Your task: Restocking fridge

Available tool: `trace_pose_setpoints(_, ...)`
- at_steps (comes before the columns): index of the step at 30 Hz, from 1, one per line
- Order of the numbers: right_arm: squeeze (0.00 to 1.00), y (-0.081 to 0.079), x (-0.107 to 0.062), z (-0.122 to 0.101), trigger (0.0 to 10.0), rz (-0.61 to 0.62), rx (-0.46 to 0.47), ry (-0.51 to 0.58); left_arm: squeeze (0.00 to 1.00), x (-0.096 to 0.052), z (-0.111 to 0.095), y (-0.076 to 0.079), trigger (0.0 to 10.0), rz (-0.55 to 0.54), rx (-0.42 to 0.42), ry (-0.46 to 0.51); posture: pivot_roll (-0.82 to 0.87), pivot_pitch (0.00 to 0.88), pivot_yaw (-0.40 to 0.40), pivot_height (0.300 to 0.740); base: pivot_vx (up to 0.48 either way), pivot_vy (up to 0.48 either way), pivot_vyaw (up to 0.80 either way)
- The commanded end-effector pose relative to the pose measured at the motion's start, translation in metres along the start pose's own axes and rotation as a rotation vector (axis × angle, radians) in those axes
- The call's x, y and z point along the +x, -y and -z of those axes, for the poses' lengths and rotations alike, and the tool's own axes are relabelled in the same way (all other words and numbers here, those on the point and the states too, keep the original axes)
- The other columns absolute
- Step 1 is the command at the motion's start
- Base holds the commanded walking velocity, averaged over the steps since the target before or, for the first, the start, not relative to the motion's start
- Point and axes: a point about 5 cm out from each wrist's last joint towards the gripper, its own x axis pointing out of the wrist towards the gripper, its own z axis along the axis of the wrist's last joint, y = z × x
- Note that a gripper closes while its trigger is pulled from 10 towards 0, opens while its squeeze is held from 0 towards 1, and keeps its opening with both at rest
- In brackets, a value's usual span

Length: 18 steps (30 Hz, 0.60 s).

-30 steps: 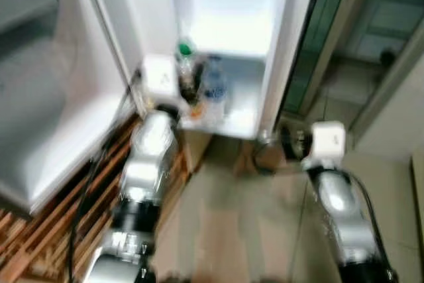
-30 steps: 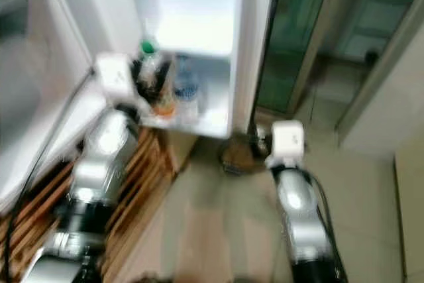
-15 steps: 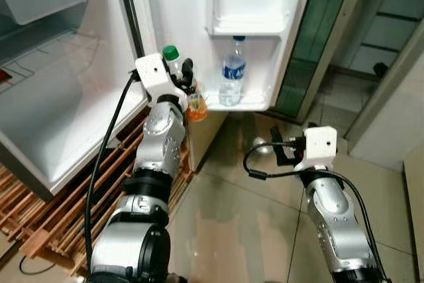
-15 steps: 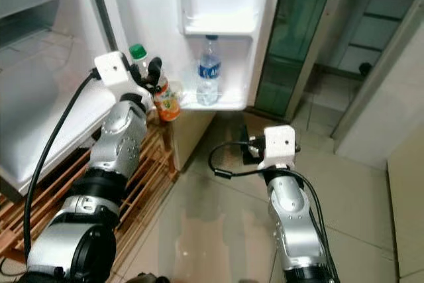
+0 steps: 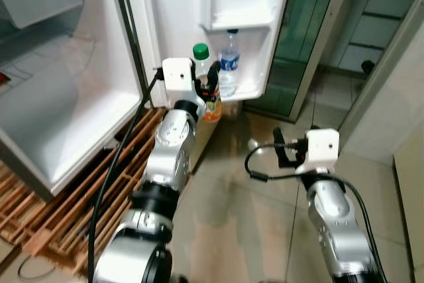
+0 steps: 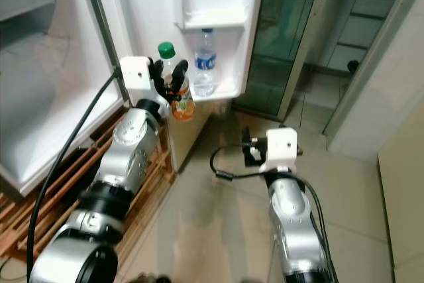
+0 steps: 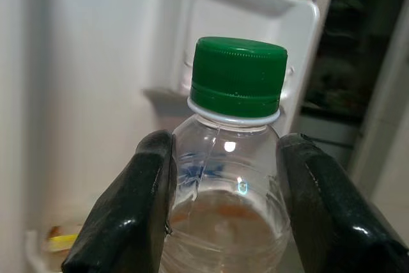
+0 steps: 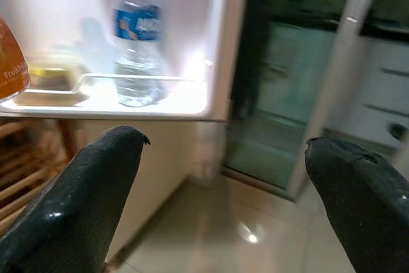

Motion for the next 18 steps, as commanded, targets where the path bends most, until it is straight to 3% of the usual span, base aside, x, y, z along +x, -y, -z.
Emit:
trace_pose_setpoints(1, 0.11, -0.001, 0.002, -0.003, 10.0, -0.001, 0.001, 0.009, 0.0, 0.006, -0.017, 0.0, 10.0, 0.007, 0.009, 0.066, -0.15, 0.0, 0.064, 0.74, 0.322, -0.352, 0.0)
trace_pose_setpoints(7, 0.11, 0.0, 0.003, -0.008, 10.0, 0.016, 0.01, 0.034, 0.0, 0.006, -0.011, -0.011, 10.0, -0.053, 0.021, 0.012, -0.15, 0.0, 0.067, 0.74, 0.341, -0.332, 0.0)
trace_pose_setpoints(18, 0.12, -0.004, 0.001, -0.009, 10.0, -0.015, 0.016, 0.042, 0.0, 0.008, -0.01, -0.003, 10.0, -0.011, 0.06, 0.018, -0.15, 0.0, 0.059, 0.74, 0.359, -0.315, 0.0)
